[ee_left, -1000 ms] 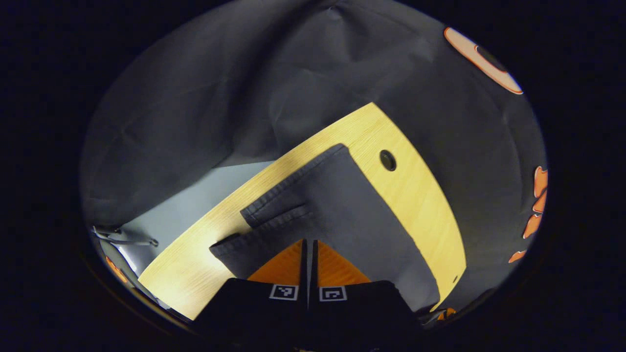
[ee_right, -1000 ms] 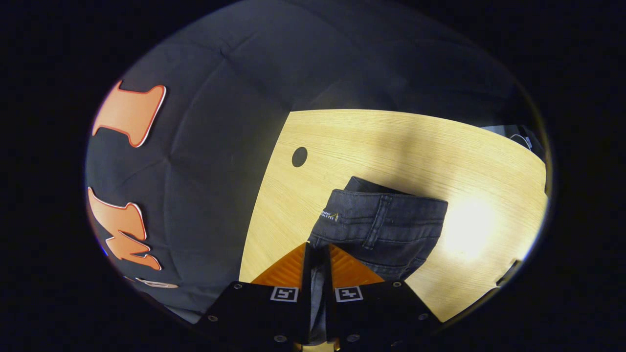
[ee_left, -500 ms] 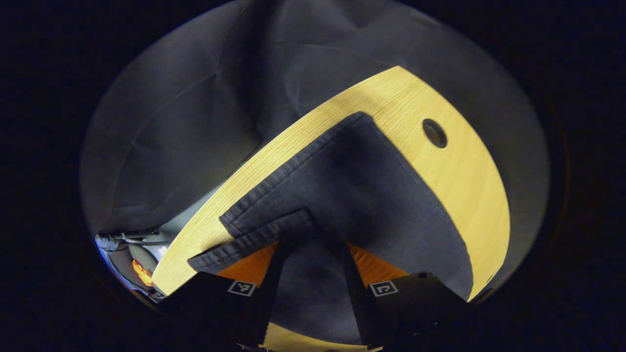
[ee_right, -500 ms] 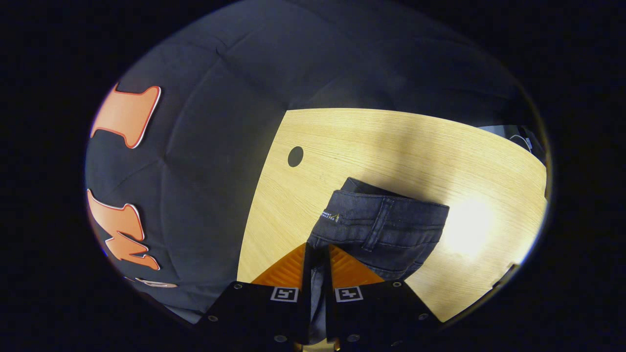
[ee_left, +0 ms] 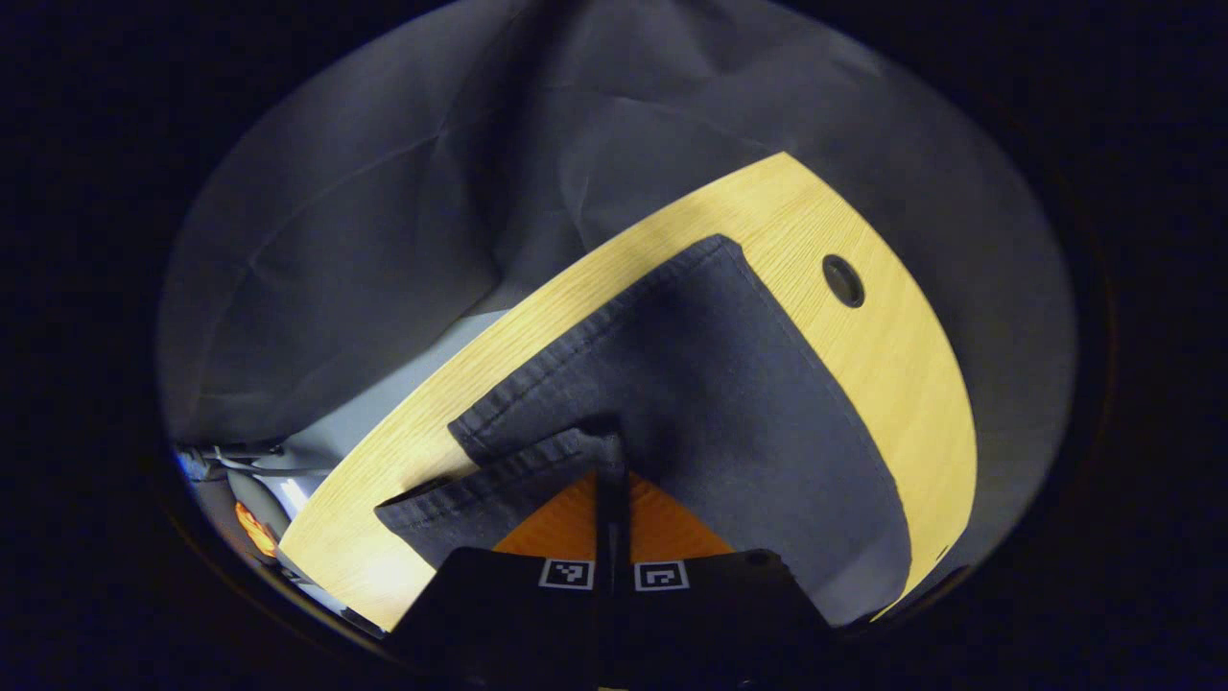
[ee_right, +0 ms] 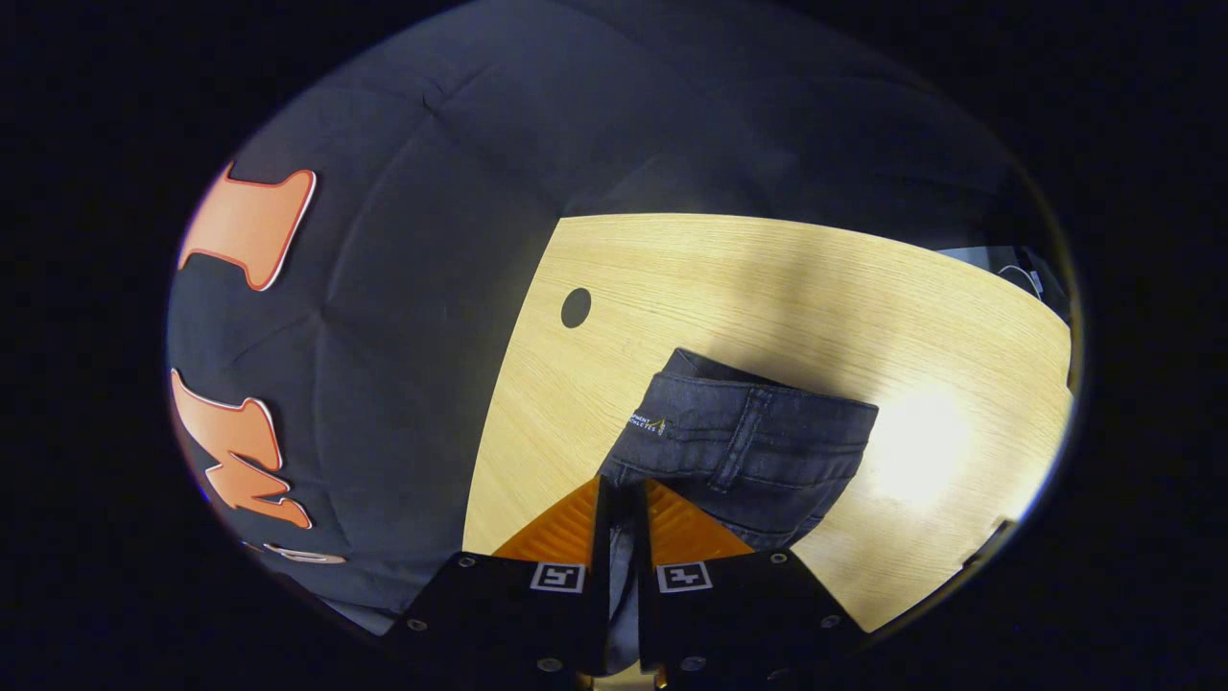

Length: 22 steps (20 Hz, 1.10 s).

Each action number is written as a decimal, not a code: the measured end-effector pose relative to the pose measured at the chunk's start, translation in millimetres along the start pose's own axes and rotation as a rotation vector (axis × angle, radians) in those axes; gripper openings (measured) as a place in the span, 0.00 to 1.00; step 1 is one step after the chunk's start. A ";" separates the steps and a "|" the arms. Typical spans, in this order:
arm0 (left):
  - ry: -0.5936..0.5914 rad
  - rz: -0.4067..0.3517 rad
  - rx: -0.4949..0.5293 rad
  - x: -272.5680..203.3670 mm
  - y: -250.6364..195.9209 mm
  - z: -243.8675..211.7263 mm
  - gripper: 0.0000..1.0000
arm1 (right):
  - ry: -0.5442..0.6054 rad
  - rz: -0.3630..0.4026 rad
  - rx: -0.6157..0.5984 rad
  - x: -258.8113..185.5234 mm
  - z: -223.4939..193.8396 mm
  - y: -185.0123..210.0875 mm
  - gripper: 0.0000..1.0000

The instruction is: Grasp the waist and the cuffs of the jeans and fold them to make the two legs overlap; first hold the waist and fold one-third of the jeans toward the cuffs, then hold the cuffs and fold the remaining one-third in the same direction to finish folding.

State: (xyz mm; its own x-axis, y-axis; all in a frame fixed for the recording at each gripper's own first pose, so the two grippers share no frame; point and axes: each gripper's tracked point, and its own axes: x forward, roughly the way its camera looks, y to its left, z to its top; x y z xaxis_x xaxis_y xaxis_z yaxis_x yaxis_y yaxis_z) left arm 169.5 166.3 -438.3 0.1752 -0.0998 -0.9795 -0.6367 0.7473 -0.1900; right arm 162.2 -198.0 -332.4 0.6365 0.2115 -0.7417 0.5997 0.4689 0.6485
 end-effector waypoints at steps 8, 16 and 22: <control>-0.195 -0.194 -0.035 -53.2 -38.2 54.2 0.01 | -0.066 0.133 0.076 -17.7 22.1 36.0 0.13; -0.283 -0.209 0.048 -64.3 -86.2 98.7 0.00 | -0.055 0.013 -0.008 -8.1 26.4 12.7 0.07; -0.258 -0.185 0.093 -59.9 -100.9 86.3 0.45 | -0.027 -0.064 0.013 0.7 17.5 -14.7 0.07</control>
State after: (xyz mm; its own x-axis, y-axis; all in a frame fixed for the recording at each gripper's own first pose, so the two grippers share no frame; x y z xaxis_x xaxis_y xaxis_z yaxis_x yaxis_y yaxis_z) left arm 288.1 153.5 -354.6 0.4736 -0.0784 -0.8773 -0.5073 0.7900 -0.3444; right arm 162.3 -219.8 -339.5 0.6094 0.1581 -0.7769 0.6457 0.4697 0.6021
